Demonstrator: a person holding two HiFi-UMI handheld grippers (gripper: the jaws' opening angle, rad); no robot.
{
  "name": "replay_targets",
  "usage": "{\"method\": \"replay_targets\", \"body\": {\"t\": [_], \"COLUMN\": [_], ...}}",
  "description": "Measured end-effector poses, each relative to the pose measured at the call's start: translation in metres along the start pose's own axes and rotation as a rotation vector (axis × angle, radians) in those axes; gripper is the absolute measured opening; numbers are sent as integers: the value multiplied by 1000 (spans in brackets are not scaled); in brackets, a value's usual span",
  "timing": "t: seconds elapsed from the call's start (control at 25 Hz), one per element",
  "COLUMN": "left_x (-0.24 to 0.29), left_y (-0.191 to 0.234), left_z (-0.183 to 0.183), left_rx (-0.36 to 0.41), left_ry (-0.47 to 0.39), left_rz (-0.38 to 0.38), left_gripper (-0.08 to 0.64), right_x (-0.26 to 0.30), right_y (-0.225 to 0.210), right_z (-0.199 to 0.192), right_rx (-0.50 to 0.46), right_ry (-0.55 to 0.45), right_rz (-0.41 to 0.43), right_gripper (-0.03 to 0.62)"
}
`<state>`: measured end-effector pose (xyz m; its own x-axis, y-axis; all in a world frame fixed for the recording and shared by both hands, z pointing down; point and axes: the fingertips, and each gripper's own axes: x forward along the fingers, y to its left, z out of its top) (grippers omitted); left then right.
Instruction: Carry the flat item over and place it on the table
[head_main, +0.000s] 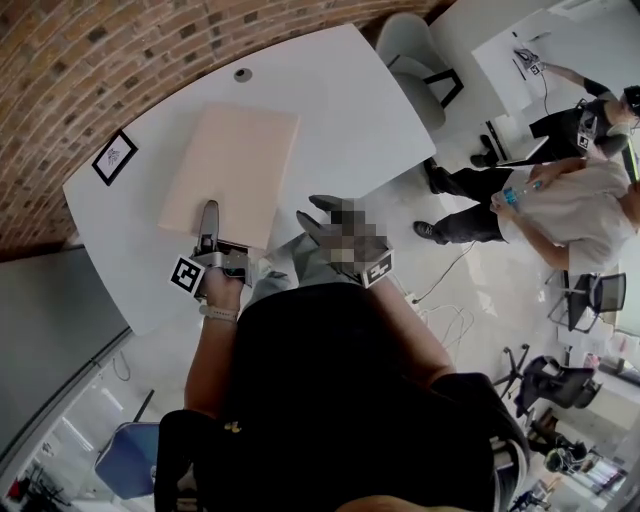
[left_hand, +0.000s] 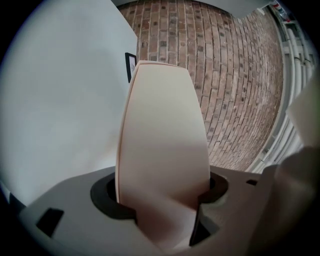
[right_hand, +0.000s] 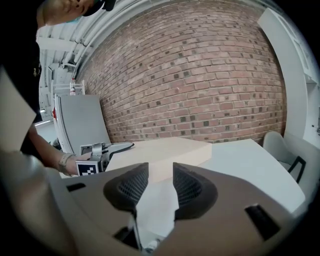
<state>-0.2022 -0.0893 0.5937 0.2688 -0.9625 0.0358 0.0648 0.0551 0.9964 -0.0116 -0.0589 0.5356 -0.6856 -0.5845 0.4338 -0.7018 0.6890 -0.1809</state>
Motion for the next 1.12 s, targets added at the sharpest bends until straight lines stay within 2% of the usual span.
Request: {"method": "replay_targets", "body": {"t": [0.4, 0.64, 0.96, 1.12], "left_x": [69, 105, 128, 136], "left_y": [36, 62, 75, 81], "left_z": [-21, -27, -38, -49], "left_rx": [7, -5, -34, -33], "left_ry": [58, 52, 50, 67], "left_rz": [91, 134, 105, 98], "left_gripper": [299, 299, 299, 301], "right_x": [33, 51, 68, 77], "right_y": [-20, -35, -44, -52], "right_z": [-15, -38, -68, -77], "right_rx": [14, 40, 45, 53], "right_ry": [135, 213, 295, 293], "right_rz": [103, 117, 133, 106], "right_gripper": [262, 317, 331, 330]}}
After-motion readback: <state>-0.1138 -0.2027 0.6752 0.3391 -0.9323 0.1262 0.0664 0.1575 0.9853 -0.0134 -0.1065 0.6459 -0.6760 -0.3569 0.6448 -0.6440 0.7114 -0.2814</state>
